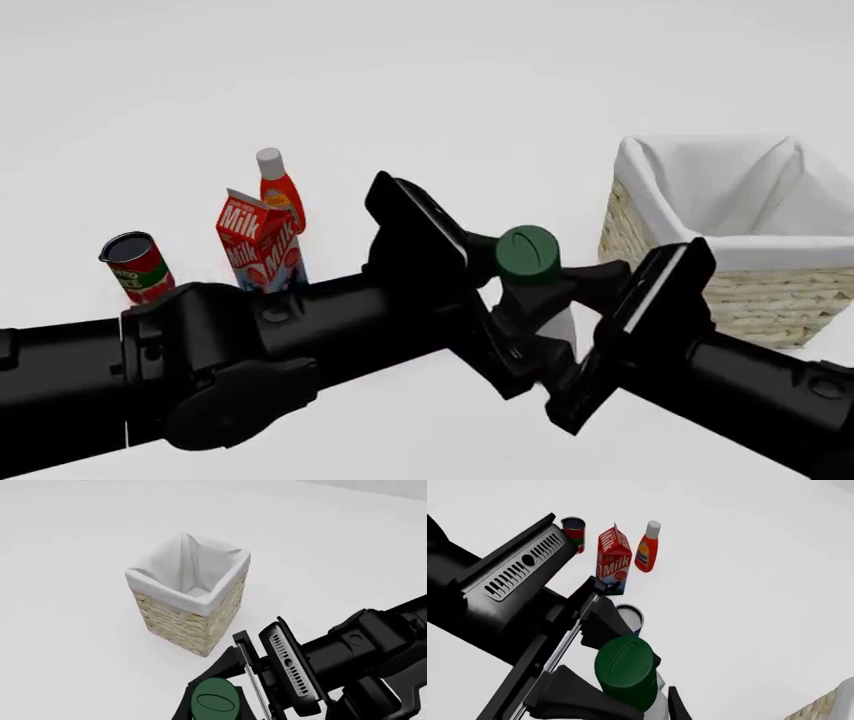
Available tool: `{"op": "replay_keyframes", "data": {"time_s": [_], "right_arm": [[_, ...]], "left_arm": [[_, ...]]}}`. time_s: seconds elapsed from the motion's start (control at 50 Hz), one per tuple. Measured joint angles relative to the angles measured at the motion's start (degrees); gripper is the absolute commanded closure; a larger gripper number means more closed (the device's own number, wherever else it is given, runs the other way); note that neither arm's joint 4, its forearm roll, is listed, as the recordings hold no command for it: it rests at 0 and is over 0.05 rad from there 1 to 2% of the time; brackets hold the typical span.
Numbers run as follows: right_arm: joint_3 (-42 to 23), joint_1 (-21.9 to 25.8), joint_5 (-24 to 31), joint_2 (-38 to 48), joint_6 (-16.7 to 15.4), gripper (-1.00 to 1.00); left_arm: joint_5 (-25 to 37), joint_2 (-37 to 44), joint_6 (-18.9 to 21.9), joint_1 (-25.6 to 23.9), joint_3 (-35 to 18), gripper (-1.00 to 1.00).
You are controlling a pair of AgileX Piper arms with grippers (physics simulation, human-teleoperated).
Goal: Pick the salad dressing and place it in the basket.
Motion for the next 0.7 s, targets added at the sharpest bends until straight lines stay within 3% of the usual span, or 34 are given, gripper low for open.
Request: {"op": "replay_keyframes", "data": {"time_s": [0.4,0.42,0.7], "right_arm": [[0.7,0.3,-0.4,-0.6,-2.5,1.00],[0.8,0.3,-0.4,-0.6,-2.6,1.00],[1.1,0.8,-0.8,-1.0,-2.9,1.00]], "left_arm": [[-0.3,0.0,-0.3,-0.3,0.3,1.00],[-0.4,-0.1,-0.2,-0.3,0.4,-1.00],[-0.4,-2.5,-0.5,-1.4,0.2,-1.00]]}}
